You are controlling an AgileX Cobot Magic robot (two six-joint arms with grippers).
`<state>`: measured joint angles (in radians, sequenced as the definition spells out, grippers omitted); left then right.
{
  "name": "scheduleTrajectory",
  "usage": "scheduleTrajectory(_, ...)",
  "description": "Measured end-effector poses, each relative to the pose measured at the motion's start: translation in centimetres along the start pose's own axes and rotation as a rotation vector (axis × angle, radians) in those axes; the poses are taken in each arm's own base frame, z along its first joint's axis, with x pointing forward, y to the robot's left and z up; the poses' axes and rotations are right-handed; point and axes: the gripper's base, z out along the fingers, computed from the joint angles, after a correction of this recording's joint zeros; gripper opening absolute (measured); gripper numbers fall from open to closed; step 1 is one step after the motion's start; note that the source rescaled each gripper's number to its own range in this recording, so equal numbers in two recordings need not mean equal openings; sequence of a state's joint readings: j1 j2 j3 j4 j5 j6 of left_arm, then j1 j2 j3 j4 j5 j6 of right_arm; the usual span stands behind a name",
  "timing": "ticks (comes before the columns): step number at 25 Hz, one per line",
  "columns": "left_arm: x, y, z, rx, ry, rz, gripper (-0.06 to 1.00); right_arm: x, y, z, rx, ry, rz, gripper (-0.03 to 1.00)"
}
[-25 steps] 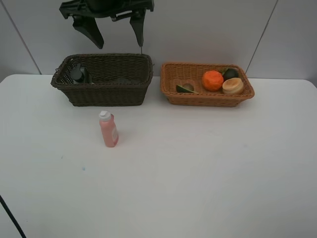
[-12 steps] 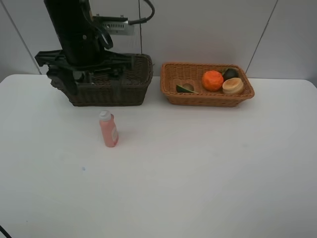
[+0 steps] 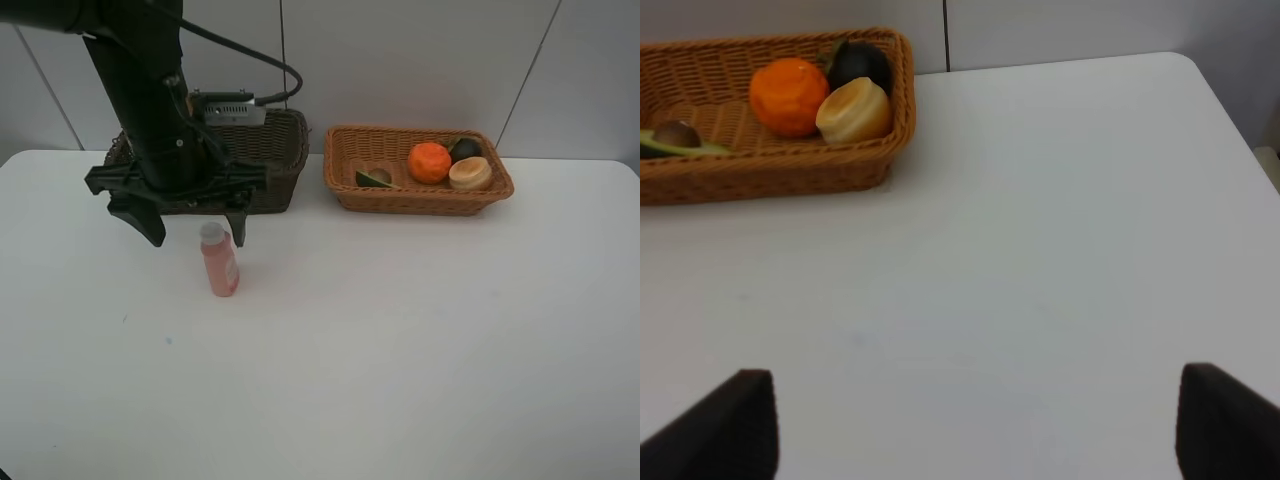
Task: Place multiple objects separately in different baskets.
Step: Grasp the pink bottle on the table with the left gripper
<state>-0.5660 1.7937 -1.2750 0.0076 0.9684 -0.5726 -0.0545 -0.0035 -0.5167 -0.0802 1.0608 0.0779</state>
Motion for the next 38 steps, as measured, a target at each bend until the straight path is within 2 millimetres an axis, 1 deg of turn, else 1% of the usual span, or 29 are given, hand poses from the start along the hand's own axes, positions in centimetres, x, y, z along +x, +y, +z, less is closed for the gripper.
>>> scheduleTrajectory(4, -0.2, -0.1, 1.4, -0.007, 0.007, -0.008, 1.00, 0.0, 0.0, 0.0, 0.000, 0.000, 0.000, 1.00)
scheduleTrajectory(7, -0.7, -0.3, 3.4, -0.022, 0.024, -0.011, 1.00, 0.0, 0.0, 0.0, 0.000, 0.000, 0.000, 1.00)
scheduleTrajectory(10, -1.5, -0.1, 5.2, -0.028, 0.029, -0.027, 1.00, 0.0, 0.0, 0.0, 0.000, 0.000, 0.000, 1.00)
scheduleTrajectory(14, -2.3, 0.7, 6.5, -0.030, 0.031, -0.049, 1.00, 0.0, 0.0, 0.0, 0.000, 0.000, 0.000, 1.00)
scheduleTrajectory(18, -2.9, 1.1, 7.0, -0.012, 0.010, -0.051, 1.00, 0.0, 0.0, 0.0, 0.000, 0.000, 0.000, 1.00)
scheduleTrajectory(26, -3.3, 0.8, 8.1, 0.016, -0.001, -0.015, 0.99, 0.0, 0.0, 0.0, 0.000, 0.000, 0.000, 1.00)
scheduleTrajectory(31, -3.4, 0.7, 8.4, 0.022, -0.008, -0.007, 0.91, 0.0, 0.0, 0.0, 0.000, 0.000, 0.000, 1.00)
scheduleTrajectory(36, -3.4, 0.7, 8.4, 0.022, -0.009, -0.005, 0.88, 0.0, 0.0, 0.0, 0.000, 0.000, 0.000, 1.00)
scheduleTrajectory(37, -3.4, 0.7, 8.4, 0.022, -0.008, -0.005, 0.85, 0.0, 0.0, 0.0, 0.000, 0.000, 0.000, 1.00)
scheduleTrajectory(38, -3.4, 0.7, 8.4, 0.022, -0.008, -0.005, 0.77, 0.0, 0.0, 0.0, 0.000, 0.000, 0.000, 1.00)
